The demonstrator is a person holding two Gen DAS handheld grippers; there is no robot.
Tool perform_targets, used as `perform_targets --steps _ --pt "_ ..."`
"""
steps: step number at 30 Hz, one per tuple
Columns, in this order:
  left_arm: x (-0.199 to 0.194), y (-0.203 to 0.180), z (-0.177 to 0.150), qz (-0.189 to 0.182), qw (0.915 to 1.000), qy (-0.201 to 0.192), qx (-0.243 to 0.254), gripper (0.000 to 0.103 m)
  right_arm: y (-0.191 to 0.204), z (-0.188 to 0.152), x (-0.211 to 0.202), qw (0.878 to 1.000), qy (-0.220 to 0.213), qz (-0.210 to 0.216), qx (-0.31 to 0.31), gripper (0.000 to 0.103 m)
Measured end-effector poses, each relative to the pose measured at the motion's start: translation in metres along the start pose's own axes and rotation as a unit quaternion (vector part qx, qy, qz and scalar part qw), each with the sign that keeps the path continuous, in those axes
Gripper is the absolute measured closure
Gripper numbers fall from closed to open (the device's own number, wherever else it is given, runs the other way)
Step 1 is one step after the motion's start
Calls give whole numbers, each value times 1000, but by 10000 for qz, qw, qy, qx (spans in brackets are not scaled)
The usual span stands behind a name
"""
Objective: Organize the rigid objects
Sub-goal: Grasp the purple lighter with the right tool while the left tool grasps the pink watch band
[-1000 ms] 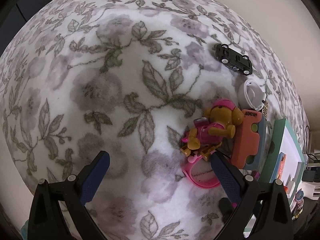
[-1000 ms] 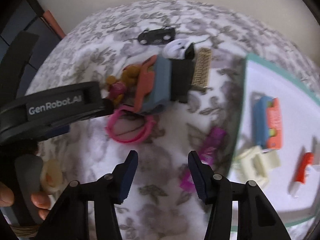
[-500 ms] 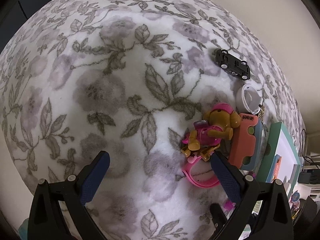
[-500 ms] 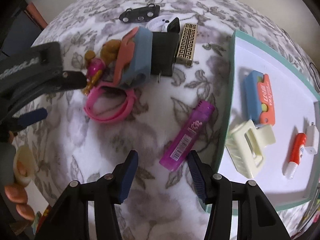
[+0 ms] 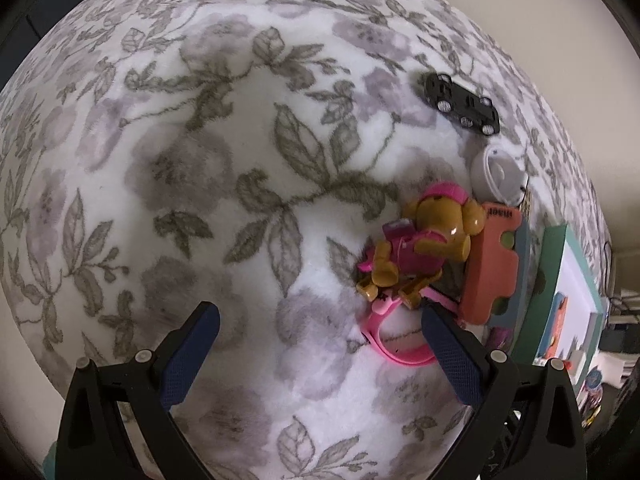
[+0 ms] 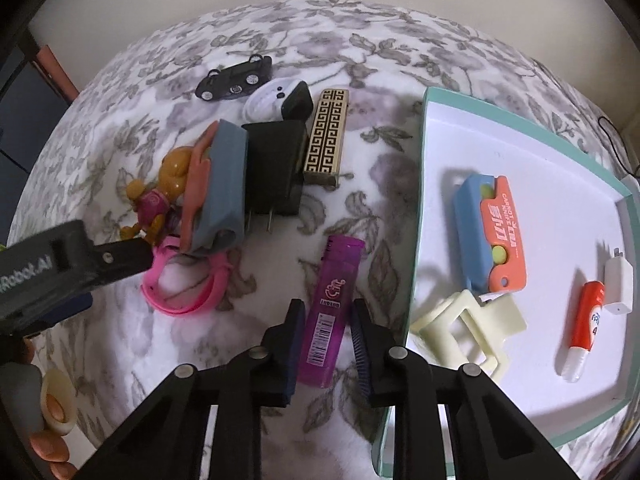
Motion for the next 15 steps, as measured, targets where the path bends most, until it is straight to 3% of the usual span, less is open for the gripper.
perform_targets --steps 6,11,12,15 --pt "12 -12 -6 353 9987 57 376 2 2 -9 0 9999 38 162 33 80" --pt "20 -35 -12 846 9913 -63 1010 4 2 -10 1 9996 64 264 71 80" --pt "19 -38 -12 875 9900 -108 1098 5 1 -10 1 9995 64 297 94 80" --pt "14 -52 -14 820 9877 -208 1318 23 -1 -12 -2 9992 70 372 142 80"
Point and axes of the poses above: each gripper's, at about its wrist camera, not at the fingertips, and x roughly the way its jaws point, y to its left, z to its top, the point moved 6 cm from there along x, roughly the way its jaws point, and after that the axes turned 4 degrees about z, right-handed, at the moved point
